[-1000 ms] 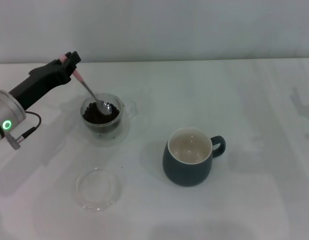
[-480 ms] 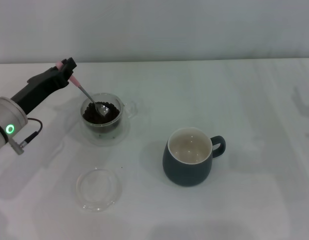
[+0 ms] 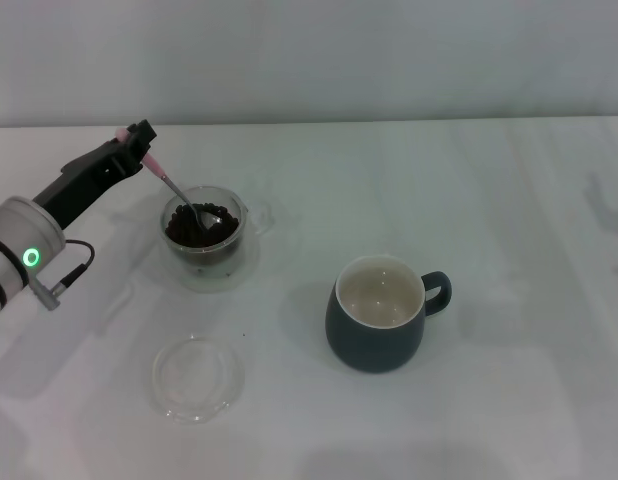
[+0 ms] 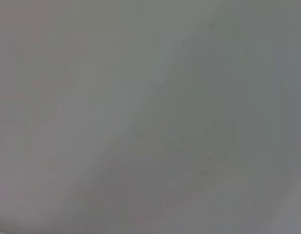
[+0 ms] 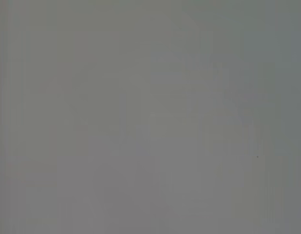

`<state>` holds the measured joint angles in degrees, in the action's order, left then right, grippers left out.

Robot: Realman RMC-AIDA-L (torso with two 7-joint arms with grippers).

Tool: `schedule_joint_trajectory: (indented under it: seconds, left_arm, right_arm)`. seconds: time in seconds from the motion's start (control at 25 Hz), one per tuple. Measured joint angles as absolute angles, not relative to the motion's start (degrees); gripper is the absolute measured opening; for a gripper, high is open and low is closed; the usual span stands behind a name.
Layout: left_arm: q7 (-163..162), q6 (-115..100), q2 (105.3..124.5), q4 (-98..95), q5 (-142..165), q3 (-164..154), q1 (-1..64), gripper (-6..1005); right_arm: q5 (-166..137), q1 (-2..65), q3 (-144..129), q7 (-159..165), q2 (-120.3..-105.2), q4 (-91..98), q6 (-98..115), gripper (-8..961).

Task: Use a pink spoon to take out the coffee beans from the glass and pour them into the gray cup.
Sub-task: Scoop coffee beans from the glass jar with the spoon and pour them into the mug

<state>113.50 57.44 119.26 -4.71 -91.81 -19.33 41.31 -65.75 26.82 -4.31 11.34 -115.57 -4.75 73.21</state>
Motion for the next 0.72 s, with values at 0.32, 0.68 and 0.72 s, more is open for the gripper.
schedule_joint_trajectory:
  seconds: [0.32,0.68,0.72]
  left_arm:
    - [112.9,56.7,119.27,-2.8,-92.5,-19.3,41.4,137]
    - [108.4,56.6,119.27,-2.0,-92.8,-19.3,41.1,137]
    - [107.6,56.6,119.27,-2.0,-92.9,-19.3,40.9,137]
  right_arm:
    - [-65.7,26.9,-4.3,11.3,-115.57,-4.6,73.2,874]
    - [-65.7,27.2,-4.3,11.3,-115.57,-4.6,73.2,874]
    - [-65.7,27.2,-4.3,11.3,-115.57,-4.6,73.2,874]
